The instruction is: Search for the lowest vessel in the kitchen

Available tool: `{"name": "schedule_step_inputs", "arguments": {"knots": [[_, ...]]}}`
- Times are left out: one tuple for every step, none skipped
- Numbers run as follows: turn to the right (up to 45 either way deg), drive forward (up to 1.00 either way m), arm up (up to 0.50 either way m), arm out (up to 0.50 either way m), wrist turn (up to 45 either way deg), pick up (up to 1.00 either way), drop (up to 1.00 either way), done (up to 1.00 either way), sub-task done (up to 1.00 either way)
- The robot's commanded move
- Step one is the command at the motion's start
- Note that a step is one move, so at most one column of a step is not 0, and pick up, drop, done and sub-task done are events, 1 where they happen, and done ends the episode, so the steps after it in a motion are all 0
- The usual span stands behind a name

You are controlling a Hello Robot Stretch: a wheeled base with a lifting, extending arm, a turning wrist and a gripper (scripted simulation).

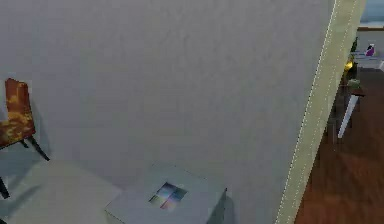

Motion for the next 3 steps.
{"name": "schedule_step_inputs", "arguments": {"knots": [[45.0,0.0,0.0,0.0,0.0,0.0,0.0,0.0,0.0],[9.0,0.0,0.0,0.0,0.0,0.0,0.0,0.0,0.0],[0.0,1.0,0.0,0.0,0.0,0.0,0.0,0.0,0.0]]}}
